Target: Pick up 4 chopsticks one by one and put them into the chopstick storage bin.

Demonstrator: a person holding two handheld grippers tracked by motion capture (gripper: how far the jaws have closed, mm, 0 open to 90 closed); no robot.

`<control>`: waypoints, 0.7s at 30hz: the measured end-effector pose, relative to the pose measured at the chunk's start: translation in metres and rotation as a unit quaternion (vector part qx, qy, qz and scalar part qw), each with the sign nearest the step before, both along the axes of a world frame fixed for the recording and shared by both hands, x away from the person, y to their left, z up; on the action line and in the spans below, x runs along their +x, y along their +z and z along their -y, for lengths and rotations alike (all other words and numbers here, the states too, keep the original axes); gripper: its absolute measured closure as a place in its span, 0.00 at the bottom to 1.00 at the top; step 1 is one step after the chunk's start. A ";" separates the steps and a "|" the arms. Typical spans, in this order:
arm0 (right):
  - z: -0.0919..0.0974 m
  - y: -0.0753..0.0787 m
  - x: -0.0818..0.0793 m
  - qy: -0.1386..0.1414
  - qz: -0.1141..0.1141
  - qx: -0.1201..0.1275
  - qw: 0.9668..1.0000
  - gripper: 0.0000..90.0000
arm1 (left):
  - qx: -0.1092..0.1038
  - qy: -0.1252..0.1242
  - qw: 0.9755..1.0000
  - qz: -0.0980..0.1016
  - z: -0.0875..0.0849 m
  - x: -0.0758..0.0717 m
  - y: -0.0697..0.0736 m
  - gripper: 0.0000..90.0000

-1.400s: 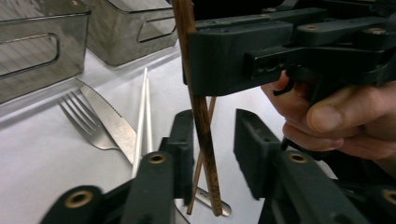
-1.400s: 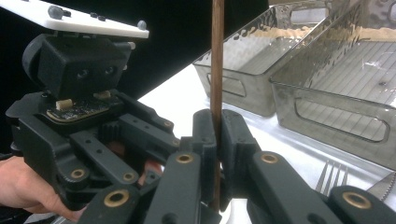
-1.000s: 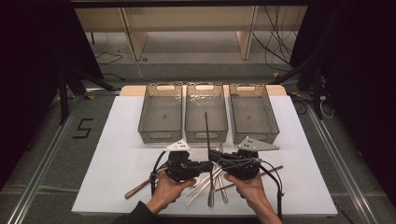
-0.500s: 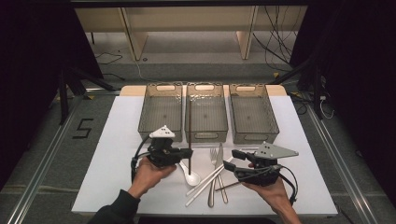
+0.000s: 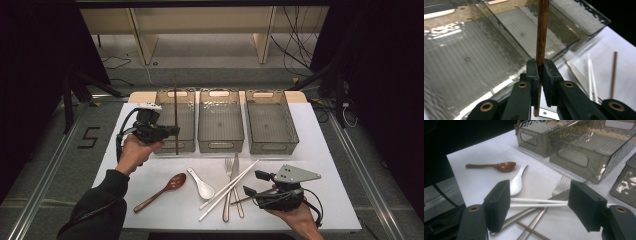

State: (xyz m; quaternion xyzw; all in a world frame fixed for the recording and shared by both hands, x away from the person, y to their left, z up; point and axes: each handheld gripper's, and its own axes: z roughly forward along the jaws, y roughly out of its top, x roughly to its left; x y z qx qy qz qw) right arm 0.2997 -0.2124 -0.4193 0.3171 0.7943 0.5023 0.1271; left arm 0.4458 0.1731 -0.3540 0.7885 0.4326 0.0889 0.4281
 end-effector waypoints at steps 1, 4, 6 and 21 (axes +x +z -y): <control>0.000 0.000 0.000 0.000 0.000 0.000 1.000 0.39 | 0.000 0.000 1.000 0.000 0.000 0.000 0.000 0.93; 0.002 -0.003 -0.004 0.002 -0.001 -0.001 1.000 0.37 | 0.002 0.014 1.000 -0.003 -0.008 0.016 0.005 0.93; 0.003 -0.004 -0.005 0.001 -0.004 -0.001 1.000 0.36 | 0.008 0.022 1.000 -0.005 -0.011 0.024 0.006 0.93; 0.006 -0.007 -0.007 0.000 -0.009 -0.003 1.000 0.36 | 0.055 0.079 0.995 -0.016 -0.028 0.067 -0.007 0.93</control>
